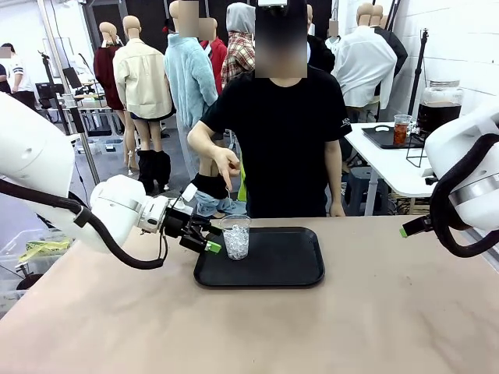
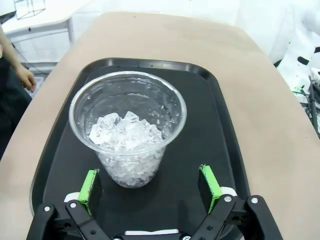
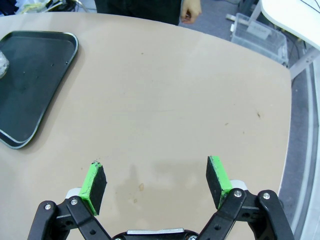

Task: Pour the drink into the iced cup.
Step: Pick up the iced cup indicated by the human and present it to them.

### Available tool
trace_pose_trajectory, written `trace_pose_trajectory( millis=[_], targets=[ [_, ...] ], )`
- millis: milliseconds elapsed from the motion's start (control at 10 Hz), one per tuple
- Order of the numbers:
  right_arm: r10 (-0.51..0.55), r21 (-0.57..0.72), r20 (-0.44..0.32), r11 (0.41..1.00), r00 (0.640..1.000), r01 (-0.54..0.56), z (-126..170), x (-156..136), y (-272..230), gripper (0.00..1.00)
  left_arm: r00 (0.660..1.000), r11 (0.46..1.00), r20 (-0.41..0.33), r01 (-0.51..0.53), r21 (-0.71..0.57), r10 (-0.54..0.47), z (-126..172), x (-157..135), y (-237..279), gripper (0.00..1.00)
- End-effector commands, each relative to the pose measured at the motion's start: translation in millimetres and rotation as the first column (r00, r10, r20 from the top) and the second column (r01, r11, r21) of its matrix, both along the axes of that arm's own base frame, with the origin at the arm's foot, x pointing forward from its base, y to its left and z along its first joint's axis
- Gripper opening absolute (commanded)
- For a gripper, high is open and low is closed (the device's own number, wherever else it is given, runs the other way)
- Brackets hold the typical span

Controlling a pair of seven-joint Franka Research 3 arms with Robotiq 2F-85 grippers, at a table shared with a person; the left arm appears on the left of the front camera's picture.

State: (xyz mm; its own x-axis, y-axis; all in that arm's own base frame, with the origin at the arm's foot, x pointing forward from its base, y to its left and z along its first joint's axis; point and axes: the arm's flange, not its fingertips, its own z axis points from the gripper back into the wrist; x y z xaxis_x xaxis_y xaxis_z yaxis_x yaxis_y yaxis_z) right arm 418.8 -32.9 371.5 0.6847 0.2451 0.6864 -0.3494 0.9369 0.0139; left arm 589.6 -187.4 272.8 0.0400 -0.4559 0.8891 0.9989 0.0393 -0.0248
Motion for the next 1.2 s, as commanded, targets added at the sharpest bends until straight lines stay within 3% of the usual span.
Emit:
trace_pose_trajectory(
  millis=[0, 400, 1100],
  targets=[
    [0.001, 0.006, 0.011, 1.0, 1.0, -0.001, -3, -2, -1, 1.0, 0.999, 0.999, -0.021, -0.029, -0.039, 0.029, -2, 12, -7, 1.0],
    [0.001, 0.006, 0.011, 1.0, 1.0, -0.001, -3, -2, -1, 1.0, 0.998, 0.996, -0.056, -0.044, -0.072, 0.04, -8, 31, -13, 1.0],
    [0.001, 0.006, 0.011, 1.0, 1.0, -0.001, -3, -2, -1, 1.0, 0.993, 0.987, -0.056, 0.092, -0.131, -0.099, -21, 43, -29, 1.0]
  ],
)
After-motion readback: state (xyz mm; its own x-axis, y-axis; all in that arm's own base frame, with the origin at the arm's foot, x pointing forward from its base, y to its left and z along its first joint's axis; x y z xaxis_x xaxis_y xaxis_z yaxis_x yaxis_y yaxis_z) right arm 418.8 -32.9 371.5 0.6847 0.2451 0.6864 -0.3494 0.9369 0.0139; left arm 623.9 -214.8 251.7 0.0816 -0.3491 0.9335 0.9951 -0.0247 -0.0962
